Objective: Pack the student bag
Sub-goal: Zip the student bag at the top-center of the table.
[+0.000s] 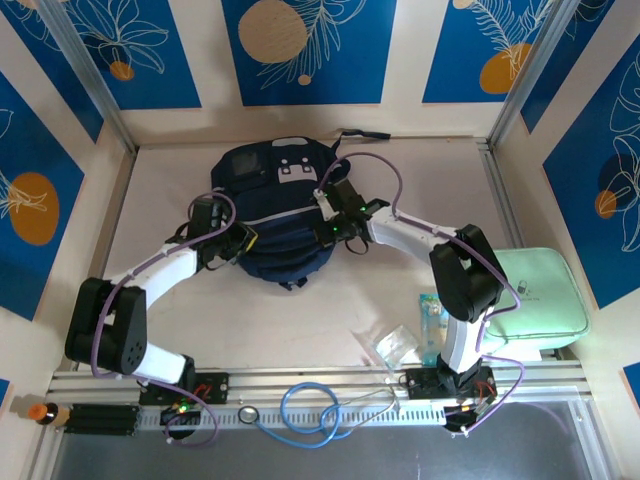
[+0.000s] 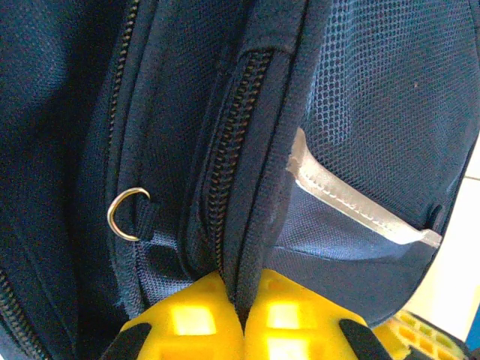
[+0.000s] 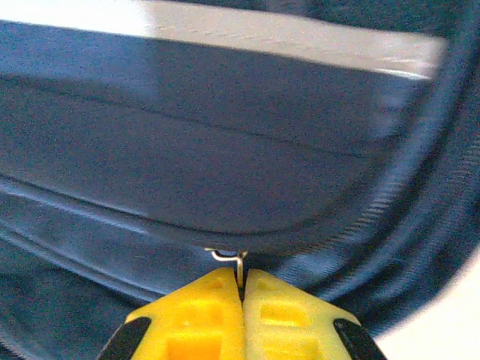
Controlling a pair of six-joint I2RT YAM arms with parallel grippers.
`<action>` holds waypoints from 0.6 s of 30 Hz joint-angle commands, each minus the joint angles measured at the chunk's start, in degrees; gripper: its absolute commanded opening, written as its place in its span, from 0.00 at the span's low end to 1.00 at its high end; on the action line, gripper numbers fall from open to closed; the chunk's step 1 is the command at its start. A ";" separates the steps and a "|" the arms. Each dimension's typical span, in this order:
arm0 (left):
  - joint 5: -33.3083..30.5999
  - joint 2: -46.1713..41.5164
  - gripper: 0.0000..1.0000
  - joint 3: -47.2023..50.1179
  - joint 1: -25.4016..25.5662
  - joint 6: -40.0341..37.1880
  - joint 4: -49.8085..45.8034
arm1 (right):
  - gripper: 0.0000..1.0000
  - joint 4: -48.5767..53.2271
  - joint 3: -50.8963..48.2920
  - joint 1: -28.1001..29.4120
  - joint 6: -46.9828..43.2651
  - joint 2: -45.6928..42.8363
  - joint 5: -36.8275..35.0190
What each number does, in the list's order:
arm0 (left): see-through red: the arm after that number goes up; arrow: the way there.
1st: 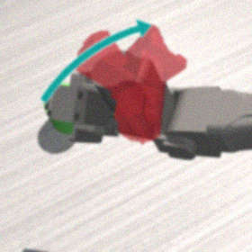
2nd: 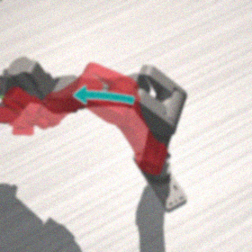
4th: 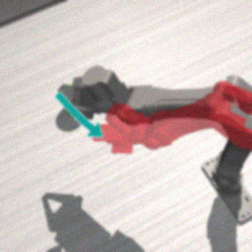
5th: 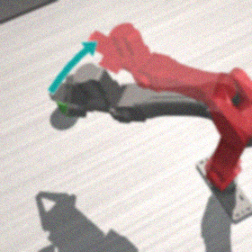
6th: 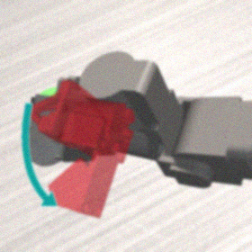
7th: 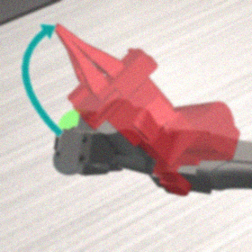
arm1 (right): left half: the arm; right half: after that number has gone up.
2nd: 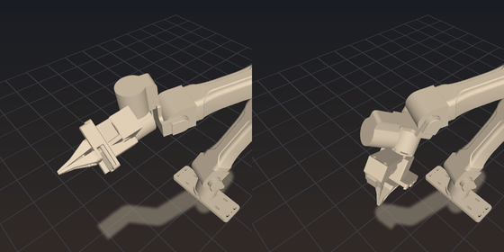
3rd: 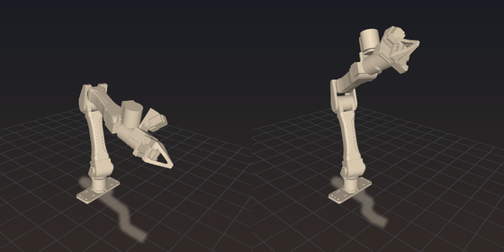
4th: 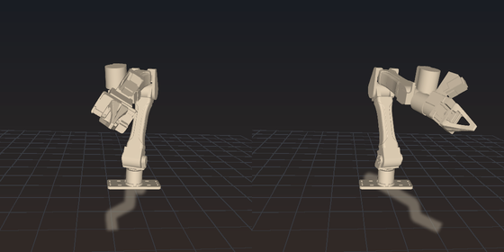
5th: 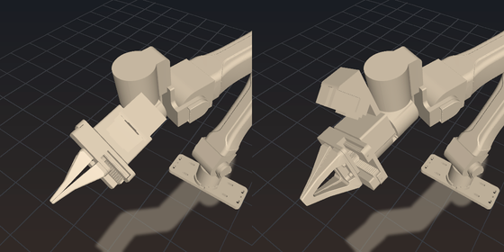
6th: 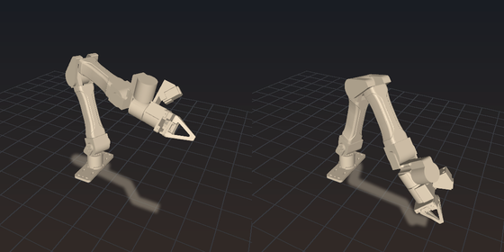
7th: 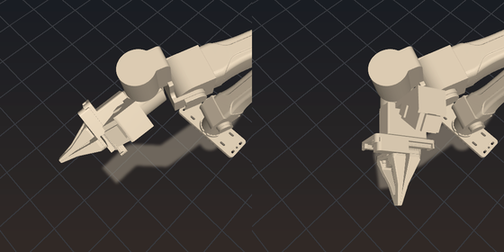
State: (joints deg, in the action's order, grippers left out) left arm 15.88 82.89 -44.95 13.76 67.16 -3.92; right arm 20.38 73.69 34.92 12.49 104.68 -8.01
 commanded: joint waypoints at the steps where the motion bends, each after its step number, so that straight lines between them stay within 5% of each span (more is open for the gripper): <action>1: -0.41 0.77 0.00 -2.48 -1.45 -4.23 -0.26 | 0.00 3.42 -0.42 -2.48 -3.09 -2.36 -4.48; 11: 7.94 2.83 0.00 -3.13 -3.90 -16.54 -6.74 | 0.00 8.40 5.53 -8.02 -17.06 1.43 1.29; 18: 5.74 3.13 0.00 -7.81 -4.08 -32.81 -21.57 | 0.00 10.84 10.62 -10.73 -23.94 4.10 5.72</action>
State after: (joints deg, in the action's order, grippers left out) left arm 22.28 85.82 -51.33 10.96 45.60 -13.78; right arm 27.81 81.14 26.92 -7.01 107.53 -0.36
